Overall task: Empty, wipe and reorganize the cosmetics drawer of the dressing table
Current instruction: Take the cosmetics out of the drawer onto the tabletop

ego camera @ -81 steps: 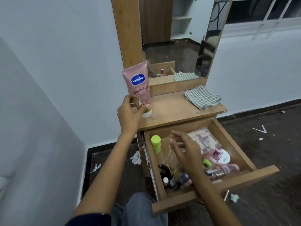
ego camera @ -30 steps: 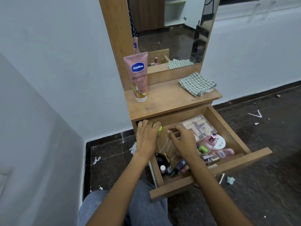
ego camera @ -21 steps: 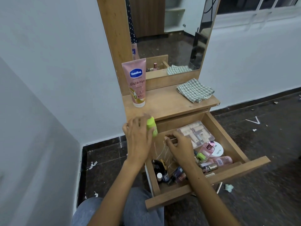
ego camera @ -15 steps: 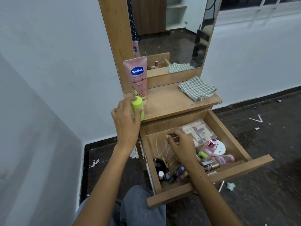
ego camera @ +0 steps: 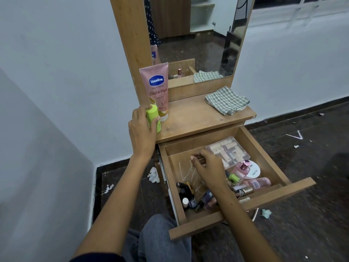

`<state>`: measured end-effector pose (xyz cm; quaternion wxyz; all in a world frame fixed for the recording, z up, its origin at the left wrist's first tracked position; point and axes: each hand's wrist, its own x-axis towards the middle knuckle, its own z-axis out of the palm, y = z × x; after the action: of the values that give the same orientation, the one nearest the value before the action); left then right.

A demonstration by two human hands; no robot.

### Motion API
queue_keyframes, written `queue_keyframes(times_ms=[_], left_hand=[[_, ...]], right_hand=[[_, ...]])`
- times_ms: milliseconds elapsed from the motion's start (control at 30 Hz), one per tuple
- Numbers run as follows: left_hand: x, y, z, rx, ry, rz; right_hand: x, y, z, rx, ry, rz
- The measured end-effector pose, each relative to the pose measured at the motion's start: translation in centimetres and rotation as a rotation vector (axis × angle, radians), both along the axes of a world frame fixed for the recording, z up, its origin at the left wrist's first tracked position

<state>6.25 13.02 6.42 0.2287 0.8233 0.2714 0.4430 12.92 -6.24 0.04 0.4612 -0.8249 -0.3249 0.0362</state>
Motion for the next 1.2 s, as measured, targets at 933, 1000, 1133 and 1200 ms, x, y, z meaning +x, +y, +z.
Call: queue_keyframes(times_ms=[933, 1000, 1133, 1200], left_hand=[[-4.8, -7.8, -3.1, 0.031, 0.224, -0.178], [-5.1, -8.2, -3.5, 0.052, 0.371, -0.254], [-5.4, -8.5, -2.4, 0.104, 0.598, -0.332], [-5.5, -8.6, -1.9, 0.140, 0.740, -0.336]], right_hand=[[0.3, -0.6, -0.4, -0.049, 0.034, -0.134], [0.3, -0.7, -0.5, -0.062, 0.035, -0.114], [0.3, -0.5, -0.6, -0.077, 0.062, -0.026], [0.3, -0.4, -0.7, -0.089, 0.071, -0.006]])
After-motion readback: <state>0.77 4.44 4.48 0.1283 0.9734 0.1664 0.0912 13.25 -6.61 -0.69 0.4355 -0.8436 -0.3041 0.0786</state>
